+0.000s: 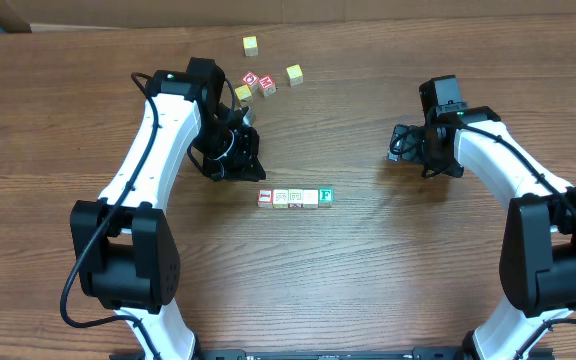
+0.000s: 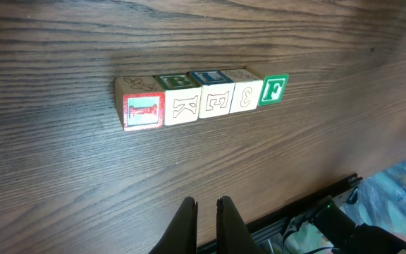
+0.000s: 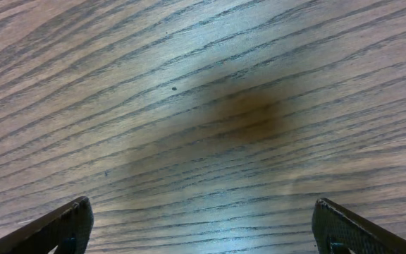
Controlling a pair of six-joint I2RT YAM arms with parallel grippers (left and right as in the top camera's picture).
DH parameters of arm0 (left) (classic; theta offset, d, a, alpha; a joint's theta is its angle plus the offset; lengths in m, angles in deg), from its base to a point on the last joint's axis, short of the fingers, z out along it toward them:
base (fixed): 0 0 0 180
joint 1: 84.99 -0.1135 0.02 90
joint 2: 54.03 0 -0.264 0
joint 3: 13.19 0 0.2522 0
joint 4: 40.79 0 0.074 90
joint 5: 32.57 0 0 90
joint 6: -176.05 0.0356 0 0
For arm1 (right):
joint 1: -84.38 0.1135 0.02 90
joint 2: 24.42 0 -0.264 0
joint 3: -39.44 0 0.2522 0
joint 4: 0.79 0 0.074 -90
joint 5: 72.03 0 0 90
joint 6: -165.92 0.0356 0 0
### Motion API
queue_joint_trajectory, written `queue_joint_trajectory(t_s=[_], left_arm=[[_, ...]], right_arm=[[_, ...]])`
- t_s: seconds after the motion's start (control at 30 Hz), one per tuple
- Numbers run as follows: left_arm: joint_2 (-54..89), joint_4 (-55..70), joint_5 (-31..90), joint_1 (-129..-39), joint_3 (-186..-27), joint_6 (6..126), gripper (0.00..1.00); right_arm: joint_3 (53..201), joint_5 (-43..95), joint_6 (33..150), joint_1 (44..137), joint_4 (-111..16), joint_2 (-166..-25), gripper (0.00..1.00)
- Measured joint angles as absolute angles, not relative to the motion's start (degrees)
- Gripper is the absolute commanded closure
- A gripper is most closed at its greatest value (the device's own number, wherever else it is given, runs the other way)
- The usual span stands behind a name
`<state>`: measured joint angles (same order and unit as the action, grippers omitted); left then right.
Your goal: Flip 5 blocks
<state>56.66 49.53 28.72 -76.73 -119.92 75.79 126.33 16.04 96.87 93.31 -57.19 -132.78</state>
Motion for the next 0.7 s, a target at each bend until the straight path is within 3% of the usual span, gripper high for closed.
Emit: queue_joint_trajectory(t_s=[0.7], left_arm=[[56.7, 51.9, 26.6, -76.7, -119.9, 78.9, 0.94]], right_arm=[[126.3, 16.0, 96.9, 93.3, -57.2, -132.8, 0.00]])
